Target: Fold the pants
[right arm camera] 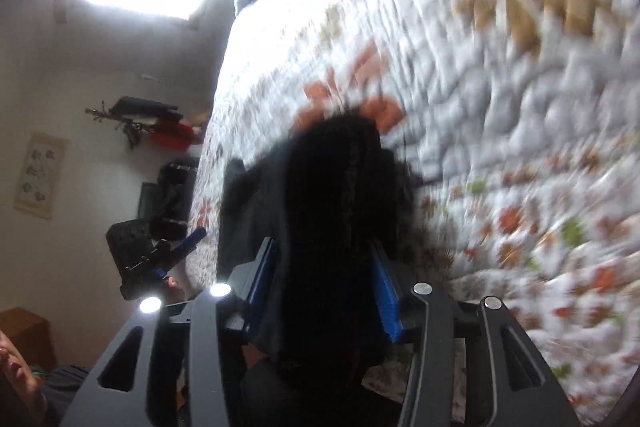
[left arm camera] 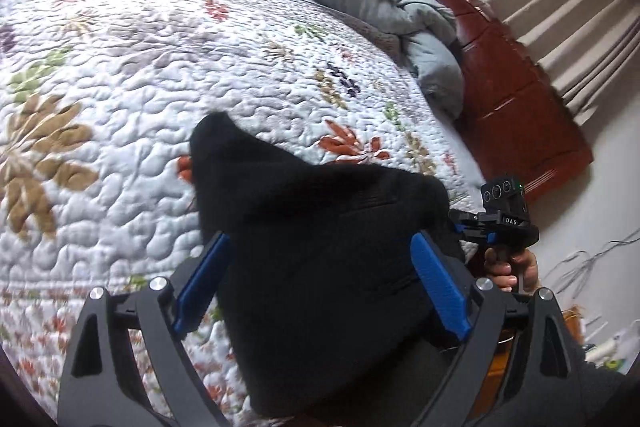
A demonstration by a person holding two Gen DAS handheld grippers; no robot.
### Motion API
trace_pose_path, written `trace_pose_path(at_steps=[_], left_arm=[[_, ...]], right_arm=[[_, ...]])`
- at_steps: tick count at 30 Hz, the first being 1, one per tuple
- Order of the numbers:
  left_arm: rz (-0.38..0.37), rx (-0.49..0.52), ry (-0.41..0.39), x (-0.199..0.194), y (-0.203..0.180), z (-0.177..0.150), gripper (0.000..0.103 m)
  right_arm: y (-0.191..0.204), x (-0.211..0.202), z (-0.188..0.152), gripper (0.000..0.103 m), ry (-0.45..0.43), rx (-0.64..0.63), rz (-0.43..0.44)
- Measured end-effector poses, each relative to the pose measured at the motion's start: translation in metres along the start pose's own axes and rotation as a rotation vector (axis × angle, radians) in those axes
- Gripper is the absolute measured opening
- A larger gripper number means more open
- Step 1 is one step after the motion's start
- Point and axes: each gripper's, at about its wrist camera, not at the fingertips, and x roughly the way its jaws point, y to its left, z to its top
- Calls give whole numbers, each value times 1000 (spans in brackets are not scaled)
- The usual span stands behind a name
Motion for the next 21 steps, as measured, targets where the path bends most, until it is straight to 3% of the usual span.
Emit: trace_pose_path(at_steps=[3,7,11,12,16,21], left_arm=[[-53,0,16,7,-1,15,91],[-41,58,52,29,-7,30,91],[28,83,81,54,-1,40,91],[45,76,98,60,4,41,90],[74,41,114,77,22,41,86],[90,64,113,79,21,38,86]], right_arm=[[28,-21,14,48,-73,-54,19],[60,13,31,47,-12,-124,58],[41,51,38,46,57,-93,50],[35,57,36,43,59,-86,47],[-13,54,37,2,58,-5,60],[-22,55,31,0,58,7,50]])
